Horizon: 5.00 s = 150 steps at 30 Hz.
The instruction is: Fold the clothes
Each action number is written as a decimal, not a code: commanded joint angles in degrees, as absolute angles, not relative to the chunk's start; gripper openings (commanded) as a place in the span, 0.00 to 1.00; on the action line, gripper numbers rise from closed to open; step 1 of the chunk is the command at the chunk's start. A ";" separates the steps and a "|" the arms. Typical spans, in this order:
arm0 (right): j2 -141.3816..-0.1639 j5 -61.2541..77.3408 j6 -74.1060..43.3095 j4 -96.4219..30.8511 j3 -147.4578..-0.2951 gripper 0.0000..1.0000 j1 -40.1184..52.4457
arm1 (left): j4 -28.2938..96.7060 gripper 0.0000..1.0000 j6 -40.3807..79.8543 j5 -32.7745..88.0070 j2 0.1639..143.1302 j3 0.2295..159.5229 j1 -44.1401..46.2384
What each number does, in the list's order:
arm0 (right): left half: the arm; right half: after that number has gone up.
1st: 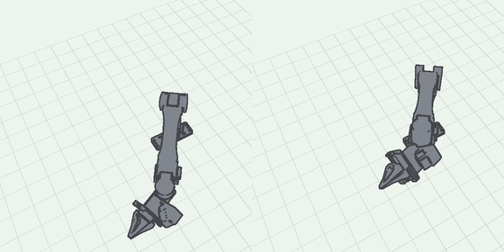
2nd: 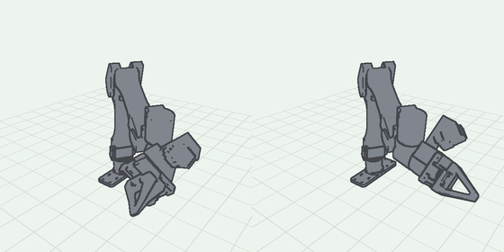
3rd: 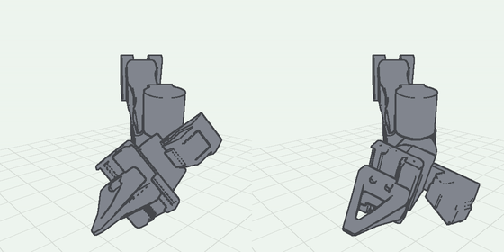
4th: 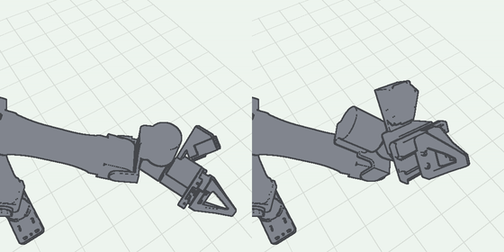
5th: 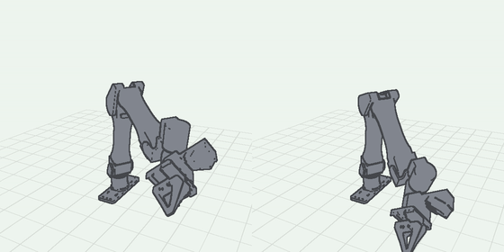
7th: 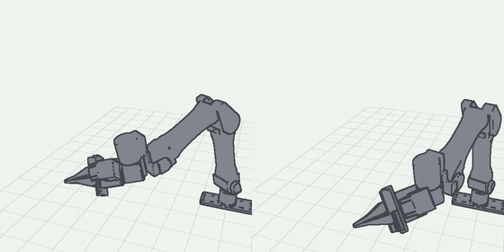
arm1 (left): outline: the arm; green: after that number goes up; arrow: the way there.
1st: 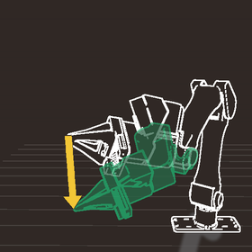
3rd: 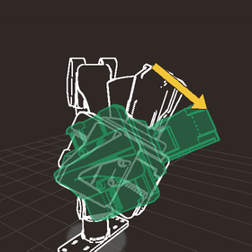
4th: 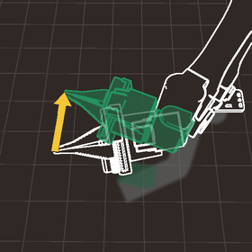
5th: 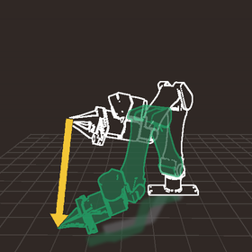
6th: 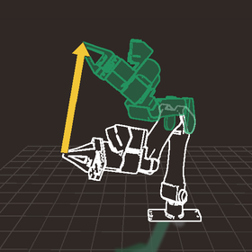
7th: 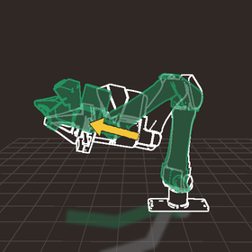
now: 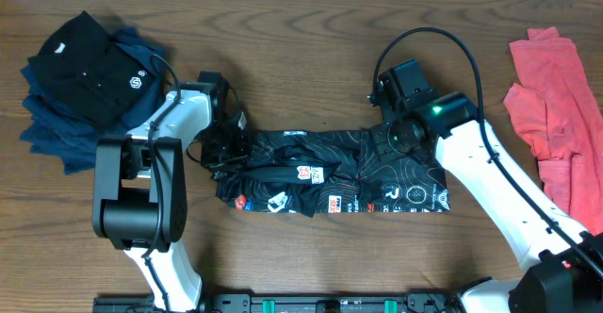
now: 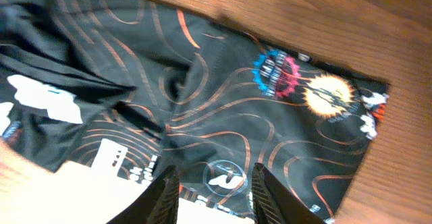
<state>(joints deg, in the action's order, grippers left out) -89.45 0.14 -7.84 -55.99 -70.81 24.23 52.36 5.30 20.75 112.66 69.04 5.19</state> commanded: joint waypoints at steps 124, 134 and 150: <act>-106.08 13.56 -14.76 -41.54 -59.16 0.01 16.58 | 40.75 0.17 18.13 21.85 98.72 79.75 39.97; -106.08 13.30 -14.72 -41.91 -59.16 0.01 16.45 | 39.57 0.25 17.80 22.02 98.61 79.75 39.57; -93.76 17.87 -8.73 -48.64 -64.66 0.02 10.61 | 42.98 0.31 16.34 15.00 97.34 79.75 27.62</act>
<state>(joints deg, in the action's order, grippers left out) -99.09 12.64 -12.80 -48.80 -61.93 10.59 42.70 17.91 18.50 97.97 77.95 28.84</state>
